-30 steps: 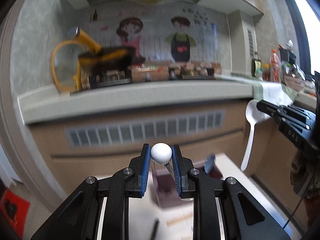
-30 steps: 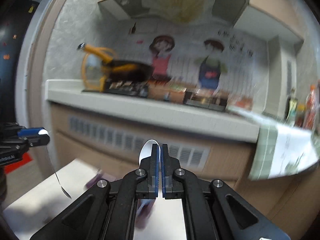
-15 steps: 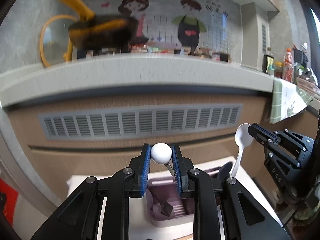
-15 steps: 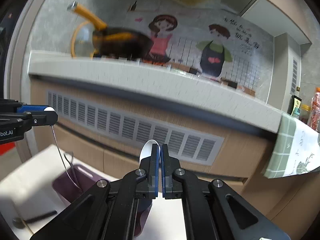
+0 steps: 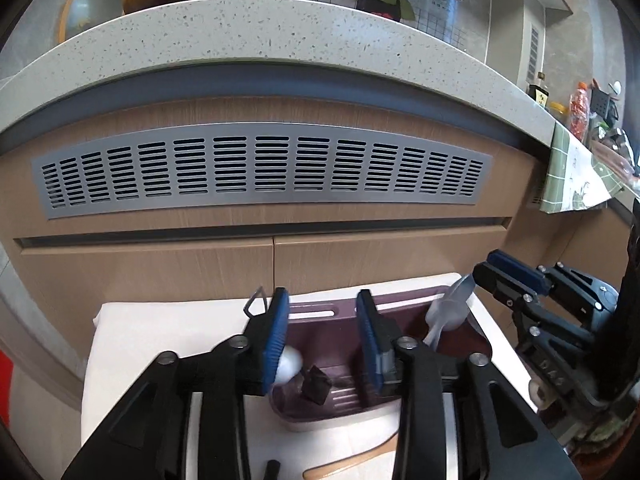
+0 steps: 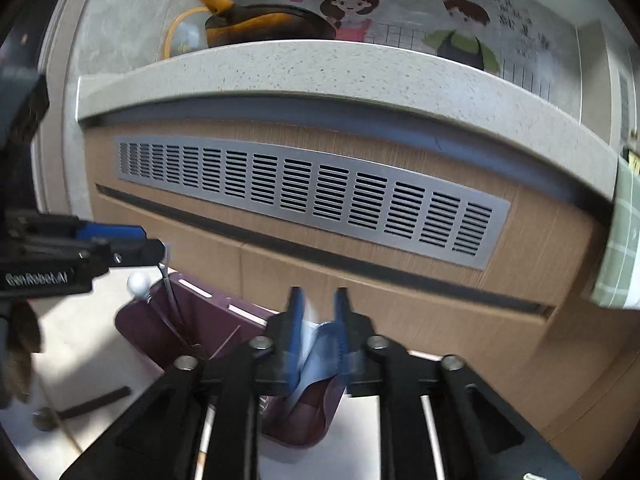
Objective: Organize utensils
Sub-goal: 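Open both tools to drop the spoons into the caddy, then grasp a wooden chopstick with the right tool while the left tool approaches a black-handled spoon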
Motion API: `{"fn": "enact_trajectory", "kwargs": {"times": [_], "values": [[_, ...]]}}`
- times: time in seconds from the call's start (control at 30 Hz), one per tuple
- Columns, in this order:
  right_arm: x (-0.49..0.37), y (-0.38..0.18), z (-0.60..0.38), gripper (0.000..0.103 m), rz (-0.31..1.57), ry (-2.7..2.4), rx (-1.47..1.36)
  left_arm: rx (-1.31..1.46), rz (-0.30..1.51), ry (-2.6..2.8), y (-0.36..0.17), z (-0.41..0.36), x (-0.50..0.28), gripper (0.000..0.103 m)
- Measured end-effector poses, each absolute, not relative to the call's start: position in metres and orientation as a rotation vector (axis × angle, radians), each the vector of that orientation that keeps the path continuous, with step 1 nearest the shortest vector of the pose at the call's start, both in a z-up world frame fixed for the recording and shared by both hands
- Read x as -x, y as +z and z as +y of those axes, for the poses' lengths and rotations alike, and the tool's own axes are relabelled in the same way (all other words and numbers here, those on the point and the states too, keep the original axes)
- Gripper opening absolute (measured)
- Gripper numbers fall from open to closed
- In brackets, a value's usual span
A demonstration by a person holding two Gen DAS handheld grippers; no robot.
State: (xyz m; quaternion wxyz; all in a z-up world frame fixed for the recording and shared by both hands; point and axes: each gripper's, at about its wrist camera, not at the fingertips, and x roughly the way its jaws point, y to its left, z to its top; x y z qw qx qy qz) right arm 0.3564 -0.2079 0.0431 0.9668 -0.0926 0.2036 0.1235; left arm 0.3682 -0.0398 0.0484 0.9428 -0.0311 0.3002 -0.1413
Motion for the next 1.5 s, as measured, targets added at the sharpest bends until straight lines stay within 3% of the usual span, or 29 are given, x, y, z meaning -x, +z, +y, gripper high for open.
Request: {"fn": "enact_trajectory", "kwargs": {"times": [0.3,0.5,0.77,1.27,1.37,1.5], "values": [[-0.315,0.042,-0.227,0.022,0.438,0.365,0.095,0.096,0.556,-0.282,0.047,-0.018,-0.317,0.045],[-0.283,-0.003,-0.211,0.023,0.665,0.598,0.097,0.125,0.641,-0.278,0.015,0.020,-0.269,0.047],[-0.233,-0.062,-0.130,0.023,0.802,0.836,0.349,0.196,0.770,-0.145,-0.045,0.077,-0.217,0.047],[-0.246,-0.088,-0.022,0.022,0.847,0.937,0.520,0.308,0.710,-0.071,-0.049,0.140,-0.165,0.047],[-0.248,-0.084,-0.021,0.006,0.860,0.930,0.529,0.308,0.727,-0.083,-0.055,0.137,-0.166,0.047],[-0.243,-0.076,-0.046,0.005,0.871,0.899,0.460,0.292,0.743,-0.107,-0.059,0.124,-0.168,0.047]]}}
